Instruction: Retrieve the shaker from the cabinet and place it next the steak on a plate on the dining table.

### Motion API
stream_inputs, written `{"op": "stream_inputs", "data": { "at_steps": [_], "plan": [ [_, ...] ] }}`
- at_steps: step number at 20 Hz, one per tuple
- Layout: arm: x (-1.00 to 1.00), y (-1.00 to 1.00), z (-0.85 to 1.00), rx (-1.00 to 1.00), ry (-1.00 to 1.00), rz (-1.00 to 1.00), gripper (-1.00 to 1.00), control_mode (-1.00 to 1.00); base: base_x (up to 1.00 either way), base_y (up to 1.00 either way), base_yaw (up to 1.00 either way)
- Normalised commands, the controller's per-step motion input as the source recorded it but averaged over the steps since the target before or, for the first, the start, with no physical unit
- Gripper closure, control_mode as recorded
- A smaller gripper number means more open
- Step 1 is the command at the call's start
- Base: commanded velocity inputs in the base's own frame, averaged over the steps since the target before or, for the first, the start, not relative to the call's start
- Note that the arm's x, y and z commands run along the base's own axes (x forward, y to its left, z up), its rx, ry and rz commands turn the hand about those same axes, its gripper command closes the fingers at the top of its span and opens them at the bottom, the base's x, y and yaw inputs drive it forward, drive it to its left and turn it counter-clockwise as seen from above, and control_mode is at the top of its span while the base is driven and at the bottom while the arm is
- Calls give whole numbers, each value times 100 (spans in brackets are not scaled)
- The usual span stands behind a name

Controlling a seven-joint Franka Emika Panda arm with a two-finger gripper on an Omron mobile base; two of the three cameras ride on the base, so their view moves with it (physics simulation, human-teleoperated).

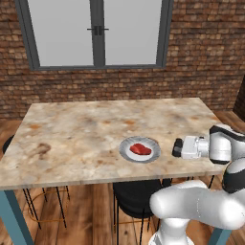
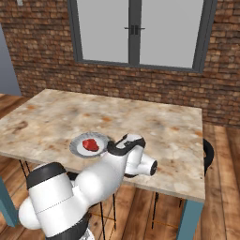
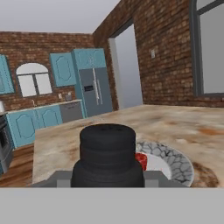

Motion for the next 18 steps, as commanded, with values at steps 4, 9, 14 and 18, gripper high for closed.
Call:
{"op": "stream_inputs", "data": {
  "at_steps": [4, 9, 14, 18],
  "plan": [
    [28, -12, -22, 0, 0, 1, 100, -100, 0, 0, 0],
    [25, -1, -30, 0, 0, 1, 100, -100, 0, 0, 0],
    [24, -3, -33, 0, 0, 1, 100, -100, 0, 0, 0],
    [26, -9, -29, 0, 0, 1, 100, -100, 0, 0, 0]
  ]
}}
